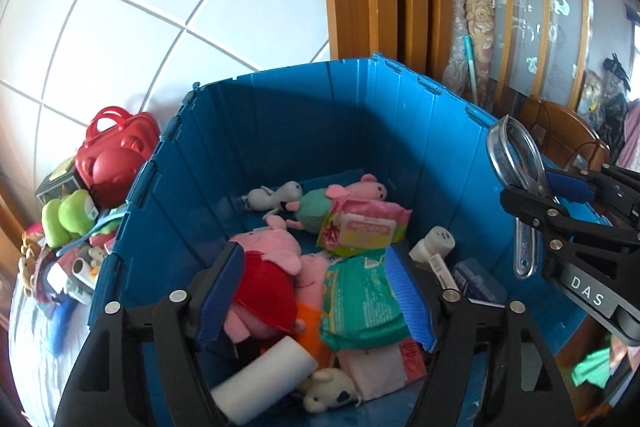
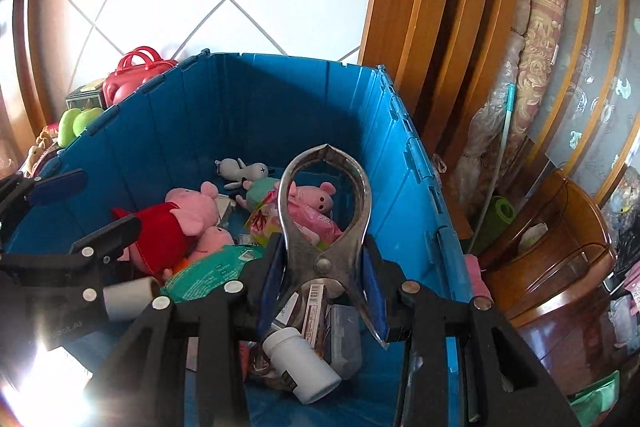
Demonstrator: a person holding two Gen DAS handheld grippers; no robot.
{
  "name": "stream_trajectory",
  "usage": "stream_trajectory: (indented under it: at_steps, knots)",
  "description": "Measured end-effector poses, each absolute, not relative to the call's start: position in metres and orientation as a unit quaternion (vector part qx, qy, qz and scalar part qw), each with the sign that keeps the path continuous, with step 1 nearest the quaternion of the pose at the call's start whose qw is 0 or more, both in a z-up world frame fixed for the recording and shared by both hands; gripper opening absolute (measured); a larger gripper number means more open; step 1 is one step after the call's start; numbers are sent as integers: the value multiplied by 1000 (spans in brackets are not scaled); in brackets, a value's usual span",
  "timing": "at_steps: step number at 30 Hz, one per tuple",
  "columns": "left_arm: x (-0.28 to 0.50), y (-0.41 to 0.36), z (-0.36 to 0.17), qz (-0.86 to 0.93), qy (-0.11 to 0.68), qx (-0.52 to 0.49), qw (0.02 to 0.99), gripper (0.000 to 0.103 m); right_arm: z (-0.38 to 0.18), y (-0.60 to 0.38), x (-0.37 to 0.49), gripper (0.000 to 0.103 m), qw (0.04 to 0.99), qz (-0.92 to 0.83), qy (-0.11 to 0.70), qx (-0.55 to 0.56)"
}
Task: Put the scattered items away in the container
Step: 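Open the left gripper to drop the lint roller into the bin, then withdraw both grippers from the bin back toward the pile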
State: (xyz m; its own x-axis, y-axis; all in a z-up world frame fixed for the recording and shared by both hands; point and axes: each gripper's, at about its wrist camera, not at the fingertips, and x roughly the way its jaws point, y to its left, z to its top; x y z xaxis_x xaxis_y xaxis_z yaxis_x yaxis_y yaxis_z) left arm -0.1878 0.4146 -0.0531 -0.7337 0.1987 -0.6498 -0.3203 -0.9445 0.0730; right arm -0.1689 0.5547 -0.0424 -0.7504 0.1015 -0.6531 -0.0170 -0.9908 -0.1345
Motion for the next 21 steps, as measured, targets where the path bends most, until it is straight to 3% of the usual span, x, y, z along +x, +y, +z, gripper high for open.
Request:
stream_trajectory:
  at_steps: [5,7,9,10,21]
  knots:
    - [-190,408,-56,927,89,-341,130,80,-44,554,-173,38,30,933,-56,-355]
    - [-191,405,-56,927,87,-341,129,80,-44,553,-174,46,33,933,-57,-355]
    - [-191,402,-56,927,86,-341,128,81,-44,553,-175,65,36,933,-59,-353]
    - [-191,401,-56,928,86,-341,127,81,-43,553,-175,68,37,933,-59,-352]
    - [-187,387,-52,931,76,-333,126,81,-36,554,-167,80,44,938,-54,-339]
